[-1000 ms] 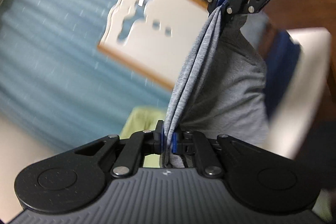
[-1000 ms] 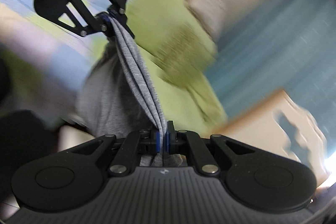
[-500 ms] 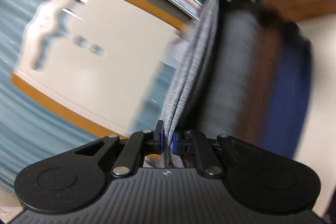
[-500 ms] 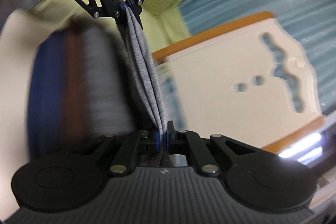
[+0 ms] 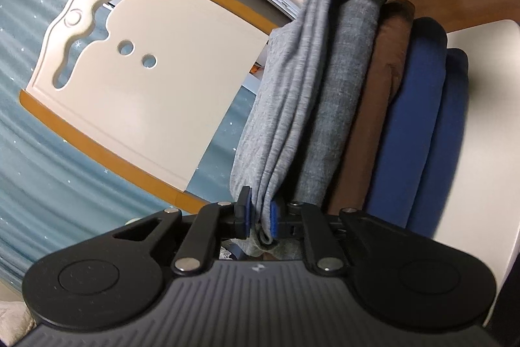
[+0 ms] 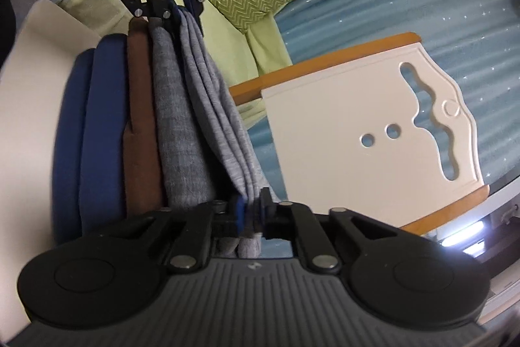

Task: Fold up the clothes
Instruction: 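Carry the folded garment with both grippers onto the clothes stack on the table, then open both grippers and withdraw them from the clothes stack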

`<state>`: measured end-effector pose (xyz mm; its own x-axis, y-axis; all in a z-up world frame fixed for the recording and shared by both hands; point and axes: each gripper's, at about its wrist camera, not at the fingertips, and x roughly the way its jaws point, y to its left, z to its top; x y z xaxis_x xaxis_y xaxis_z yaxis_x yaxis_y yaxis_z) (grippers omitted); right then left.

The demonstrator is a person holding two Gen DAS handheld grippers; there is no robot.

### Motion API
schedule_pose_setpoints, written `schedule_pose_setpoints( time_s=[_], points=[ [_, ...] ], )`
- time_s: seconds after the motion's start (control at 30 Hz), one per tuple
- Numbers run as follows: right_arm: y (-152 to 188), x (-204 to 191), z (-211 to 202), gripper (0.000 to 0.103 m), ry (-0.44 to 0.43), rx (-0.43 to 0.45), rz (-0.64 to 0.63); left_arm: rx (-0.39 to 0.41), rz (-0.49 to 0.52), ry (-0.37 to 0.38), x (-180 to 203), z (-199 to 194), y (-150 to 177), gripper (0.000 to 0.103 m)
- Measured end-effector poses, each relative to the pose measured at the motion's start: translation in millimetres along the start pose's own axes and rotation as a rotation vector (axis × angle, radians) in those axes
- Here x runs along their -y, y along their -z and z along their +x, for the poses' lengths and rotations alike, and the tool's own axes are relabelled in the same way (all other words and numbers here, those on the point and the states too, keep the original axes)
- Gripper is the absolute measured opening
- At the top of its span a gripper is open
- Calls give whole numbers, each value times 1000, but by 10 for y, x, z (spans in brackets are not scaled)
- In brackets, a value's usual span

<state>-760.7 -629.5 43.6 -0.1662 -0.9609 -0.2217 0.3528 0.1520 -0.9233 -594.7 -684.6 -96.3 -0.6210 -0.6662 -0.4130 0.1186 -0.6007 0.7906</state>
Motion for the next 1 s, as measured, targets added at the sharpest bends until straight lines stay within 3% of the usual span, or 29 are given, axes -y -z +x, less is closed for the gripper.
schedule_pose_setpoints(
  time_s=[0.07,0.17,0.37,0.53,0.63,0.67,0.7,0.73,0.83,0.87,0.9,0.93,1.0],
  points=[
    [-5,13,57,4,40,9,-21,4,-5,7,20,-30,-47,12],
    [45,-95,149,4,-6,-28,-65,4,2,15,110,-25,-53,12],
    [87,-317,-72,6,18,-30,-79,-7,-27,8,112,-29,-5,14],
    [111,-372,-223,9,38,-37,-42,-27,-72,-28,136,-135,63,16],
    [161,-346,-298,10,34,-71,36,-59,-153,-46,99,-221,130,17],
    [185,-332,-333,22,30,-86,79,-74,-221,-50,67,-284,166,21],
    [209,-319,-374,40,21,-96,133,-78,-248,-52,48,-301,176,33],
    [247,-293,-437,46,2,-104,231,-87,-372,-57,4,-409,222,42],
    [381,-230,-650,51,-65,-129,590,-95,-553,-66,-52,-538,265,64],
    [415,-223,-701,57,-81,-137,691,-110,-679,-74,-27,-647,288,78],
    [433,-225,-736,69,-87,-143,762,-112,-723,-80,-23,-671,289,92],
    [451,-243,-792,76,-92,-150,856,-111,-816,-80,14,-740,305,97],
    [476,-284,-907,103,-98,-166,1040,-124,-942,-50,105,-843,348,102]
  ],
)
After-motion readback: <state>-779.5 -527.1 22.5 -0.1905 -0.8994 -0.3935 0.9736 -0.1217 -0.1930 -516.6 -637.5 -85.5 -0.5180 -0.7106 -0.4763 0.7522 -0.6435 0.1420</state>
